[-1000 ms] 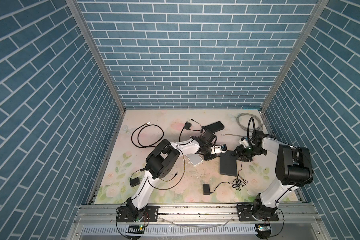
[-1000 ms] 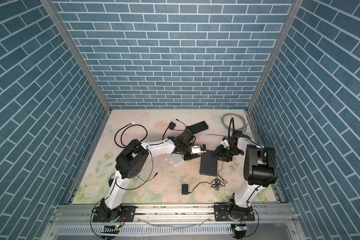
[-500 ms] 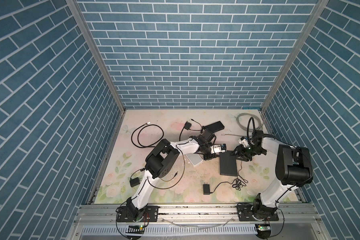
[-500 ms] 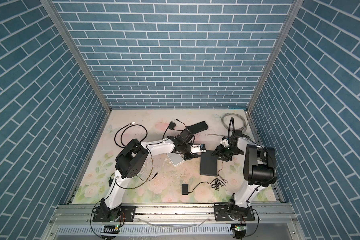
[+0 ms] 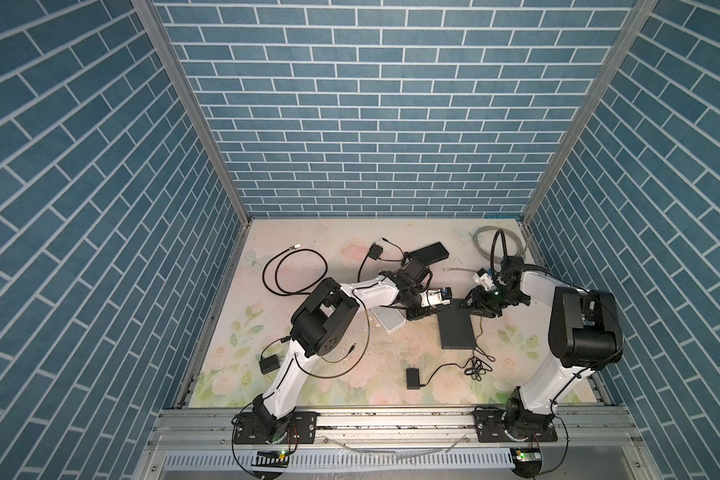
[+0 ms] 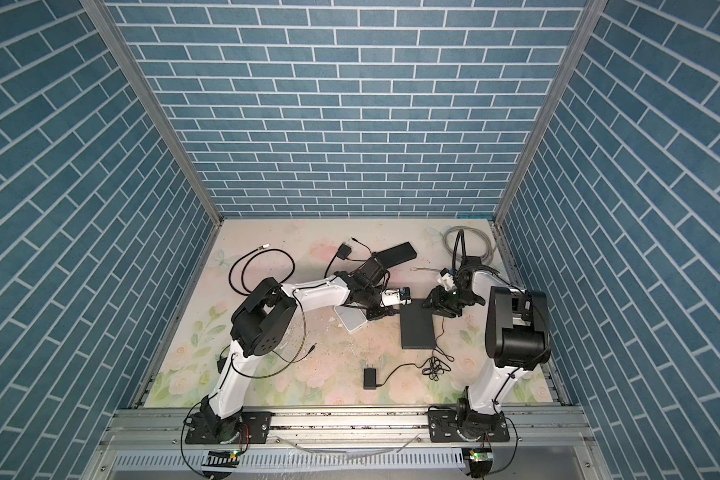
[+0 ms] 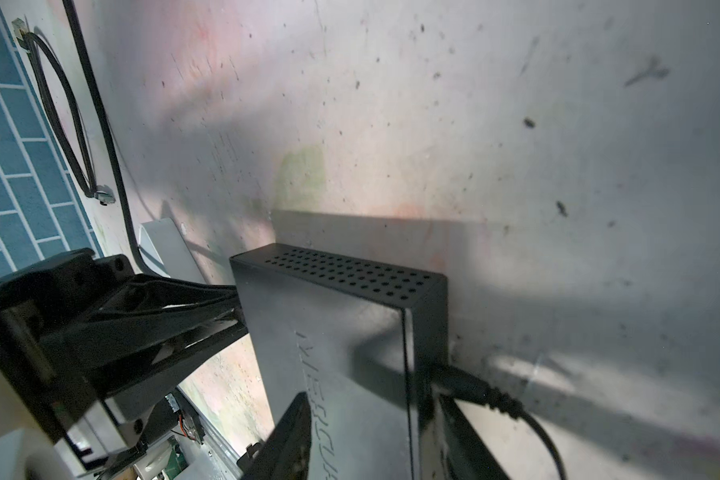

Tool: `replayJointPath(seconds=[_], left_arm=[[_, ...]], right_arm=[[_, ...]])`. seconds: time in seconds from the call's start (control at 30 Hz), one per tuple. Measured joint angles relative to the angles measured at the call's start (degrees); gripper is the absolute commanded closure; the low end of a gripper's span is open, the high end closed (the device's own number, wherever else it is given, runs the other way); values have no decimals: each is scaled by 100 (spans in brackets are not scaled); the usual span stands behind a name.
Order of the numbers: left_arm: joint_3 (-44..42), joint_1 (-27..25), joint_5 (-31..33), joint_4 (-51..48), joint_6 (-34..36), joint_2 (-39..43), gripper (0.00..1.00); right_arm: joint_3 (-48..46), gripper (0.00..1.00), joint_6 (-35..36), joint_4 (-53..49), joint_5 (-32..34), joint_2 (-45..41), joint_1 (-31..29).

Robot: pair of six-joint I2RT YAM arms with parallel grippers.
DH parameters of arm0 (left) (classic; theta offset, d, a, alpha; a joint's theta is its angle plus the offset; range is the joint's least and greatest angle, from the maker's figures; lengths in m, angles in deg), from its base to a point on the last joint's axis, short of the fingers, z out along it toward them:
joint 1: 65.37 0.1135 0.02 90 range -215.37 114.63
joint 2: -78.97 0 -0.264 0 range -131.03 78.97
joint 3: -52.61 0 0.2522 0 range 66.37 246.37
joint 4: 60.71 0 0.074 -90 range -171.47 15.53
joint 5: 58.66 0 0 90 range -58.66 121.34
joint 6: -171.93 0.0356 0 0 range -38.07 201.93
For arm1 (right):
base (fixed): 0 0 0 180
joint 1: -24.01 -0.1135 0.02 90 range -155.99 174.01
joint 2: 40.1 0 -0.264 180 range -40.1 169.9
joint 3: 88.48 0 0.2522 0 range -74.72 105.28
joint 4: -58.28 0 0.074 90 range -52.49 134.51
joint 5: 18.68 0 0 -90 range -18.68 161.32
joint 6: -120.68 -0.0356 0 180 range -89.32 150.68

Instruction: Insert the plug into the switch port

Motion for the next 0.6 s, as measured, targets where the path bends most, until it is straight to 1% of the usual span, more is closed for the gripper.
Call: replayJointPath(seconds=[0.23, 0.47, 0.5, 0.53, 0.6], left_arm=[[256, -9, 188, 28, -243, -181, 97], [264, -9, 162, 262, -396, -245, 97], [271, -9, 160, 280, -398, -251, 95], [282, -9, 157, 282, -396, -258, 89], [326, -9, 162, 280, -391, -284, 83]], right_arm=[[0, 53, -4, 186, 15, 0, 0], [0, 54, 0, 278, 155, 0, 0], [0, 53, -2, 278, 179, 0, 0], [0, 53, -2, 278, 205, 0, 0], [0, 51, -20, 267, 280, 0, 0]])
